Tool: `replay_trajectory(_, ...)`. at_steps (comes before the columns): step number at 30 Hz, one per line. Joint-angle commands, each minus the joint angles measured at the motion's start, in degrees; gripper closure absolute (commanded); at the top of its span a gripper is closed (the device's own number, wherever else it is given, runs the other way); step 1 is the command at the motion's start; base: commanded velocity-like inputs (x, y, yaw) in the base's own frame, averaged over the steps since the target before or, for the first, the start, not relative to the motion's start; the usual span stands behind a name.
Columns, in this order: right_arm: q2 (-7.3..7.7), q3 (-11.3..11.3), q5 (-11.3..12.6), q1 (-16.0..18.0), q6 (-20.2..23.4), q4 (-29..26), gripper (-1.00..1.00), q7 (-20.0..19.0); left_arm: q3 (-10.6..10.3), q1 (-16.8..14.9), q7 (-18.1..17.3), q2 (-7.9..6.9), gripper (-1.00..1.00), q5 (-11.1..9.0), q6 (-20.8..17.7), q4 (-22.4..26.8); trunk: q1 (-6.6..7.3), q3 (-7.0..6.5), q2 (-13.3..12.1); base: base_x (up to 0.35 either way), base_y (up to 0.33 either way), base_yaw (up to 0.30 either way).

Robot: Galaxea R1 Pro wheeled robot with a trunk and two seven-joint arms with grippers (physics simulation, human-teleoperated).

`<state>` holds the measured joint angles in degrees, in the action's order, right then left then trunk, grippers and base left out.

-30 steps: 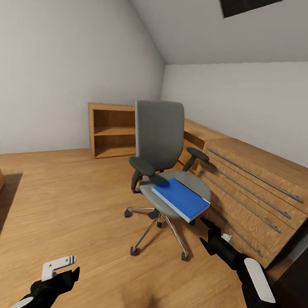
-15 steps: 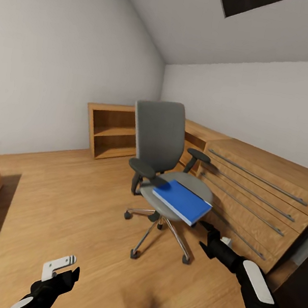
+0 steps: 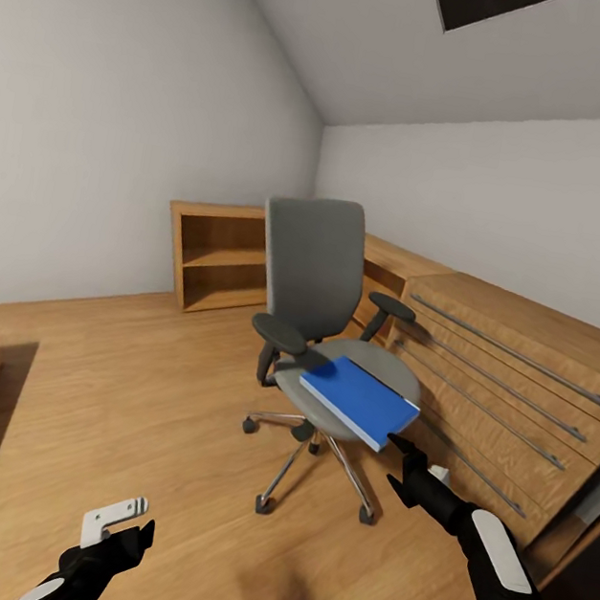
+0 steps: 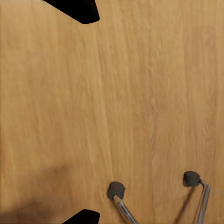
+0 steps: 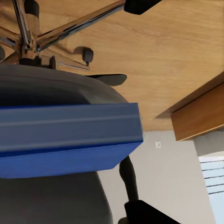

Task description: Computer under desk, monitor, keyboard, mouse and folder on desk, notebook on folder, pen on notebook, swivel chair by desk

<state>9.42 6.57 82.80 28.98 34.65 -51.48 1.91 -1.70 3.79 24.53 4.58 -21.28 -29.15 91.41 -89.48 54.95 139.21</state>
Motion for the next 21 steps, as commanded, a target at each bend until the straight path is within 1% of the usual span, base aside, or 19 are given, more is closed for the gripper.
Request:
replay_trajectory(1, -0.01, 0.1, 0.3, 0.0, 0.3, 0.0, -1.0, 0.2, -0.1, 0.0, 0.5, -0.01, -1.0, -0.6, -0.1, 0.1, 0.0, 0.05, 0.0, 0.061, 0.021, 0.0)
replay_trajectory(7, -0.07, 0.0, 0.3, 0.0, 0.2, 0.0, -1.0, 0.2, -0.1, 0.0, 0.5, -0.01, -1.0, -0.6, -0.1, 0.1, 0.0, 0.05, 0.0, 0.021, 0.007, 0.0)
replay_trajectory(12, -0.09, -0.1, 0.3, 0.0, 0.2, 0.0, -1.0, 0.2, 0.0, 0.0, 0.5, -0.01, -1.0, -0.6, 0.0, 0.1, 1.1, -0.85, -2.0, 0.003, 0.001, 0.0)
replay_trajectory(21, -0.1, -0.1, 0.3, 0.0, 0.2, 0.0, -1.0, 0.2, 0.0, 0.0, 0.5, -0.01, -1.0, -0.5, 0.0, 0.1, 1.1, -0.85, -2.0, 0.0, 0.0, 0.0)
